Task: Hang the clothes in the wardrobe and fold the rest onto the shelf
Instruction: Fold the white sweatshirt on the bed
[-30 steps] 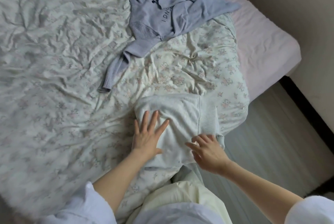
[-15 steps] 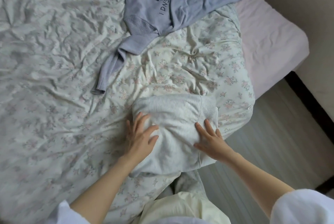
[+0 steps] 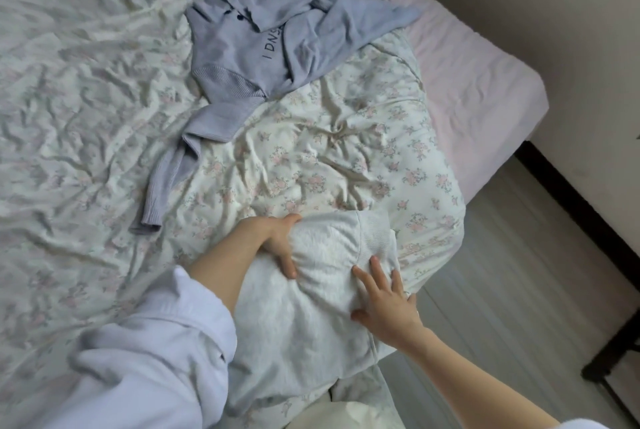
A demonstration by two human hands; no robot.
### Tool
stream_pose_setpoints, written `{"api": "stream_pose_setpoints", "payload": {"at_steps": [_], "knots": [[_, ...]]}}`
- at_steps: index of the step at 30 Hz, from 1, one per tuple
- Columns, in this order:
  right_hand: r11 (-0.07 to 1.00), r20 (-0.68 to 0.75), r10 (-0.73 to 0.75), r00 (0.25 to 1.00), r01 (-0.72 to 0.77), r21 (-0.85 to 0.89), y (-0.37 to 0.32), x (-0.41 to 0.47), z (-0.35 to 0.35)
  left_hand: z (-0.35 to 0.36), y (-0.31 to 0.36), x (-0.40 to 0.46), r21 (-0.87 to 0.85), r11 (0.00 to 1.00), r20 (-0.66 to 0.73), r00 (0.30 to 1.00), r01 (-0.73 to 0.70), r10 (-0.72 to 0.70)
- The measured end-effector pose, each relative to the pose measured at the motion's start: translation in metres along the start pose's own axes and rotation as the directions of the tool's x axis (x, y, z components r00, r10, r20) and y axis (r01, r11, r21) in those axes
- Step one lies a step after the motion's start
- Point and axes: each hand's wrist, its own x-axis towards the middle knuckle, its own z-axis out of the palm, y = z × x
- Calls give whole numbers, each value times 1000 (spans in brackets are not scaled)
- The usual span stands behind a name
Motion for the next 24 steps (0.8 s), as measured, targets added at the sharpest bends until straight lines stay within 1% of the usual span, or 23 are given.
{"api": "stream_pose_setpoints", "payload": {"at_steps": [1,3,5,6,8,11,14,16,19,21,22,24], "knots": [[1000,-6,4,1000,-4,2,0,-3,0,-1,1,0,-23,1000,-9,1000,0,0],[1000,-7,6,1000,-6,4,2,-8,-1,5,1,-4,-43,999,-71,997,-8,5],[1000,12,10,1000,-10,23,2,-15,-4,19,2,-11,-9,999,-179,983,-35,32],[999,17,5,1000,-6,35,2,-20,-5,28,3,-17,23,999,-253,967,-27,32],[999,-20,-21,1000,22,43,1,-32,-11,48,9,-36,91,996,-407,912,-3,40],[997,-138,-61,989,67,33,-3,-43,-21,82,19,-58,161,987,-541,838,16,74],[995,-236,-97,967,90,-41,-6,-57,-28,122,33,-81,230,971,-622,777,69,92],[991,-274,-132,953,118,-67,-6,-69,-31,142,38,-95,237,966,-663,744,104,82],[981,-286,-191,939,178,-72,-2,-93,-31,160,46,-120,152,982,-660,751,109,19],[965,-323,-258,911,230,-122,1,-110,-28,169,54,-142,150,984,-682,731,97,32],[954,-349,-294,890,252,-160,1,-116,-29,172,58,-151,172,981,-699,712,86,60],[898,-365,-422,830,329,-292,-1,-137,-39,182,67,-182,223,972,-748,653,78,120]]}}
